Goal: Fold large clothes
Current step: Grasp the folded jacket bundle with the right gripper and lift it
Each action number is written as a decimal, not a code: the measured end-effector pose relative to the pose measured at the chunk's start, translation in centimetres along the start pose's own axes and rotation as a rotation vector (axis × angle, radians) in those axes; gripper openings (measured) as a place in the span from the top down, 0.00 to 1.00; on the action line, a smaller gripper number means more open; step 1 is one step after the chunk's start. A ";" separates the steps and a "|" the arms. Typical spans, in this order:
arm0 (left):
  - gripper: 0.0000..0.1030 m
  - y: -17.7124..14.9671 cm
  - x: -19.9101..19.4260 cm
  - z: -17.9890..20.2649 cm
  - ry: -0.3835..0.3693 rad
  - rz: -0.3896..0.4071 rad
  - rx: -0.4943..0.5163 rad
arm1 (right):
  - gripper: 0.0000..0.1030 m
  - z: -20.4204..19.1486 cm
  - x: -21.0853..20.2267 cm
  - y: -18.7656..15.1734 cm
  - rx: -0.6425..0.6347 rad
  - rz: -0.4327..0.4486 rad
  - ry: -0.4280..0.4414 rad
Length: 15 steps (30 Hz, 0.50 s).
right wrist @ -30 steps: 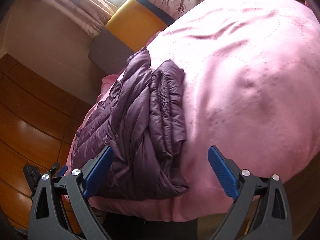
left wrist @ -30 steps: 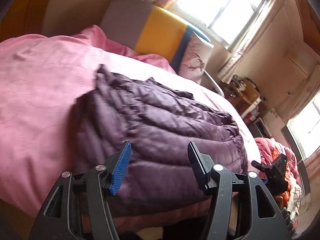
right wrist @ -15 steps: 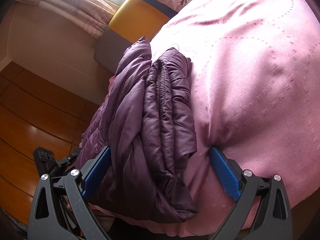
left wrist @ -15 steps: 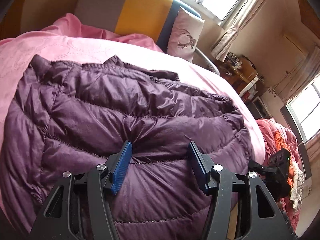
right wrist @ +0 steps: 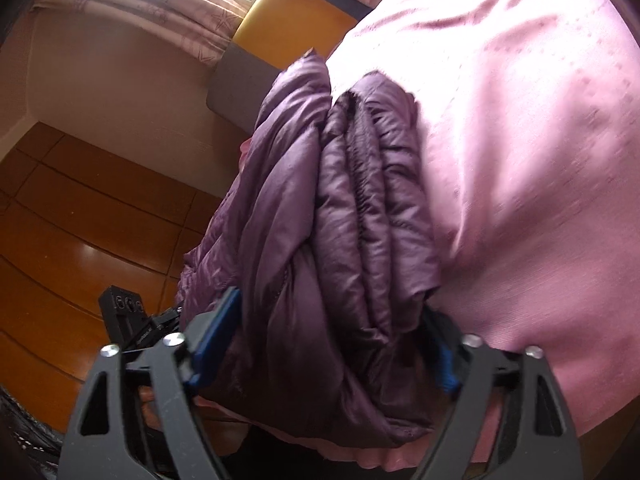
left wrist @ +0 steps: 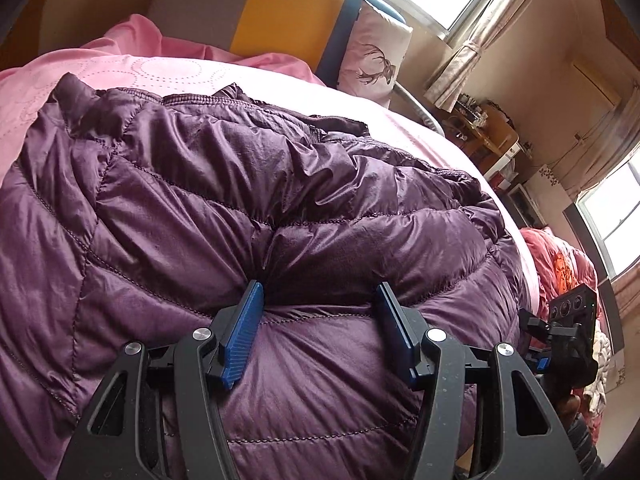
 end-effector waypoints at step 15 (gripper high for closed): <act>0.44 -1.1 0.3 -0.2 -0.009 0.040 0.000 | 0.74 -10.7 -1.9 -1.0 -0.233 0.055 -0.043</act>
Point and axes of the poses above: each gripper's, at about its wrist camera, not at the fingertips, and x roughly the way its jaws point, z to its right, y to its top, the point moved 7 cm from there along x, roughly the way its jaws point, and after that the axes turned 7 degrees about -y, right-handed, at the moved point
